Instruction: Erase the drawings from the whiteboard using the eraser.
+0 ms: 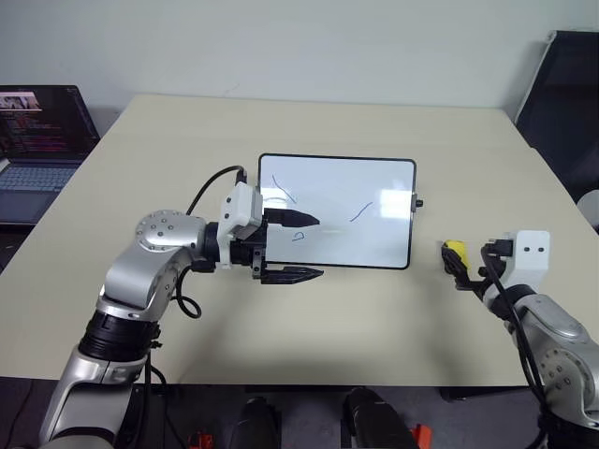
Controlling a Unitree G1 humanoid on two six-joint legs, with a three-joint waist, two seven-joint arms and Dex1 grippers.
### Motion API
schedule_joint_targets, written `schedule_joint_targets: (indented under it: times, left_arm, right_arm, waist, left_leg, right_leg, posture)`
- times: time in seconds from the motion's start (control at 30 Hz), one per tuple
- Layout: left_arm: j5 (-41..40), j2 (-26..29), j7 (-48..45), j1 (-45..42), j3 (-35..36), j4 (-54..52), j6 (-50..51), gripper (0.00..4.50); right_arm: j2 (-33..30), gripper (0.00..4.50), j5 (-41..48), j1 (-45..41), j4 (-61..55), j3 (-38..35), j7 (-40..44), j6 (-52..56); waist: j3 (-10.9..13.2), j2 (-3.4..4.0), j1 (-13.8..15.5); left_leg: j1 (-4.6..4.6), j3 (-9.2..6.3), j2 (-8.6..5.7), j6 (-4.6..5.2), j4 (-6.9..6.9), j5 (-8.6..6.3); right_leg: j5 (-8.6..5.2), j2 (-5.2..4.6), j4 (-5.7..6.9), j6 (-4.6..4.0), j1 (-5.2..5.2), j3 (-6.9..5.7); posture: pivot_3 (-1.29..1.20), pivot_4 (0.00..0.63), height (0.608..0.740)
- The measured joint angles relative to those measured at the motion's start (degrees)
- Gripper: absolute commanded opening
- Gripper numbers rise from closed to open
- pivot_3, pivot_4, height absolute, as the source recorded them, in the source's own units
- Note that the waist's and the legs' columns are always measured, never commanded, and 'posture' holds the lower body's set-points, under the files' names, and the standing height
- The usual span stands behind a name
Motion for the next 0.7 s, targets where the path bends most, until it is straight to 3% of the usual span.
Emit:
schedule_joint_targets:
  times: [0.2, 0.53, 0.63, 0.7]
  left_arm:
    - [1.7, -3.1, -3.0, -5.7, -1.4, 5.2, -3.2, 4.50]
    - [3.1, -3.1, -4.8, -5.7, -2.0, 6.7, -4.7, 4.50]
    - [3.2, -2.7, -4.8, -5.4, -2.0, 6.7, -4.8, 4.50]
    - [3.2, -2.4, -4.8, -4.9, -1.9, 6.7, -4.8, 4.50]
  right_arm:
    - [1.3, 4.49, -4.1, -3.7, 6.3, 2.2, -1.4, -1.2]
    - [2.5, 4.49, -9.0, -4.3, 12.6, 3.0, -1.0, -5.8]
    - [2.6, 3.88, -9.6, -4.9, 13.8, 2.8, -0.8, -6.6]
    - [2.7, 3.16, -9.8, -5.3, 15.3, 2.8, -0.8, -7.3]
  waist:
    - [0.0, 0.03, 0.3]
    - [0.1, 0.10, 0.3]
    - [0.1, 0.10, 0.3]
    - [0.1, 0.11, 0.3]
  left_leg:
    - [-0.07, -0.02, 0.00, 0.01, -0.03, -0.02]
    - [-0.06, -0.17, 0.00, 0.02, -0.01, -0.02]
    - [-0.06, -0.20, -0.01, 0.02, 0.00, -0.01]
    - [-0.06, -0.22, -0.01, 0.02, 0.00, -0.01]
  right_leg:
    - [-0.03, 0.00, -0.01, 0.13, 0.01, -0.04]
    - [-0.04, 0.01, 0.14, 0.18, 0.03, -0.17]
    - [-0.04, 0.00, 0.15, 0.18, 0.05, -0.20]
    - [-0.04, 0.01, 0.15, 0.18, 0.05, -0.22]
  posture:
    - [0.00, 0.150, 0.740]
    - [0.00, 0.150, 0.740]
    - [0.00, 0.150, 0.740]
    - [0.00, 0.150, 0.740]
